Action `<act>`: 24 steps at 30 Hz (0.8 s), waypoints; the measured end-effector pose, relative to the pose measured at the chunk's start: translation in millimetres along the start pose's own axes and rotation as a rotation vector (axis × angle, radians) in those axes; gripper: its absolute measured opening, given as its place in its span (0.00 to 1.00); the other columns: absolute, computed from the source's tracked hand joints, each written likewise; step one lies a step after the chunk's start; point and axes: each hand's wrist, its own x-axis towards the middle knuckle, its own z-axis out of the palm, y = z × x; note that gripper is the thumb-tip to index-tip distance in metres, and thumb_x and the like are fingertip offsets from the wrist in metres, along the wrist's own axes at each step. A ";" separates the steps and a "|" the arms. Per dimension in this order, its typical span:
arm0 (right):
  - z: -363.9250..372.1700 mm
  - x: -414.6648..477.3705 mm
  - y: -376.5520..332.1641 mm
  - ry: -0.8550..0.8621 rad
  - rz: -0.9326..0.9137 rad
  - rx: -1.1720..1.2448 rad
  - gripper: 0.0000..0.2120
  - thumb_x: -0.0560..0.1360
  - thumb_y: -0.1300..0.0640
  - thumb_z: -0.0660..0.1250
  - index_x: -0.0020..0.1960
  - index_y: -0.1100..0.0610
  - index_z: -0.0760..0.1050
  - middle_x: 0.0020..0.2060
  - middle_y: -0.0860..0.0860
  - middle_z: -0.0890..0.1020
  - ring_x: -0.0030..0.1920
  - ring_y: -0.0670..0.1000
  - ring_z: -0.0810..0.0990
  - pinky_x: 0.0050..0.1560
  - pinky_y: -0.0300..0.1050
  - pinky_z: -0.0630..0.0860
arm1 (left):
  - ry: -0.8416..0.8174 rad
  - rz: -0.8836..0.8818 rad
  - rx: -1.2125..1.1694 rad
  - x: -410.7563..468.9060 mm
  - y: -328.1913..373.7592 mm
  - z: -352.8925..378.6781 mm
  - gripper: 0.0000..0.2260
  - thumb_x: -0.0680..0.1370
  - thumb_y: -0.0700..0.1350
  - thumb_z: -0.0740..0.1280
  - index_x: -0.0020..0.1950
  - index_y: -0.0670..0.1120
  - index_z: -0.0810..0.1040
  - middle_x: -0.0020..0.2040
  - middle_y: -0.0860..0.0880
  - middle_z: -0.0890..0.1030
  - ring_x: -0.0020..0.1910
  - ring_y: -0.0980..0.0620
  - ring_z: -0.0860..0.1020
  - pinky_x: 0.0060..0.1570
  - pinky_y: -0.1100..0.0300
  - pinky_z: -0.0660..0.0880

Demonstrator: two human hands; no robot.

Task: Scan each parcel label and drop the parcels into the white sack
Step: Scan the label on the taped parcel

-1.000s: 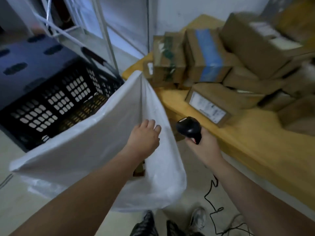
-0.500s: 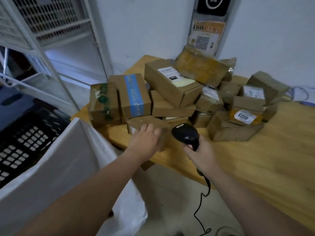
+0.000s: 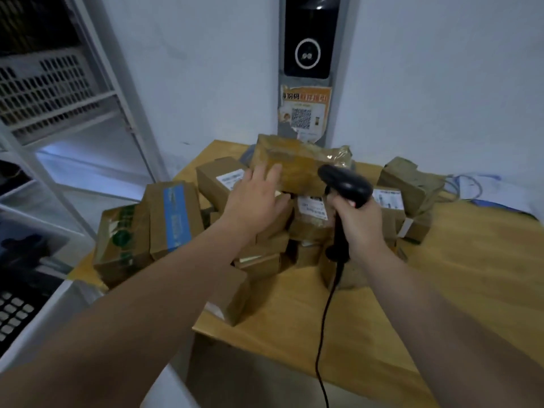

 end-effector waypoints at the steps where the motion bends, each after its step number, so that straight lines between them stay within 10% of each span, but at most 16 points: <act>1: 4.1 15.2 -10.6 0.011 0.019 0.032 0.18 0.68 0.54 0.75 0.55 0.55 0.77 0.46 0.55 0.82 0.53 0.60 0.81 0.56 0.57 0.77 | 0.004 -0.041 -0.045 15.8 -1.7 -1.6 0.27 0.81 0.57 0.58 0.75 0.44 0.60 0.72 0.41 0.65 0.68 0.39 0.66 0.63 0.45 0.69; 9: 35.1 100.7 -53.4 -0.021 0.107 0.046 0.15 0.74 0.50 0.71 0.58 0.53 0.75 0.49 0.51 0.79 0.59 0.56 0.76 0.65 0.55 0.70 | -0.171 -0.626 -0.740 100.5 -24.9 -6.9 0.40 0.78 0.67 0.55 0.79 0.40 0.50 0.77 0.42 0.59 0.75 0.42 0.60 0.69 0.50 0.62; 16: 31.9 107.0 -38.7 -0.023 0.150 0.096 0.18 0.69 0.45 0.75 0.56 0.48 0.76 0.53 0.53 0.81 0.60 0.58 0.76 0.66 0.62 0.69 | -0.188 -0.503 -0.907 90.6 -27.5 11.1 0.16 0.81 0.52 0.62 0.64 0.45 0.73 0.53 0.51 0.76 0.56 0.48 0.75 0.49 0.58 0.68; 24: 4.6 70.0 -41.8 -0.021 0.096 0.279 0.16 0.75 0.49 0.71 0.60 0.52 0.76 0.54 0.53 0.82 0.58 0.56 0.80 0.57 0.57 0.76 | 0.123 -0.649 -1.337 56.6 -9.4 2.6 0.13 0.81 0.59 0.57 0.53 0.51 0.70 0.48 0.55 0.71 0.50 0.54 0.70 0.53 0.56 0.67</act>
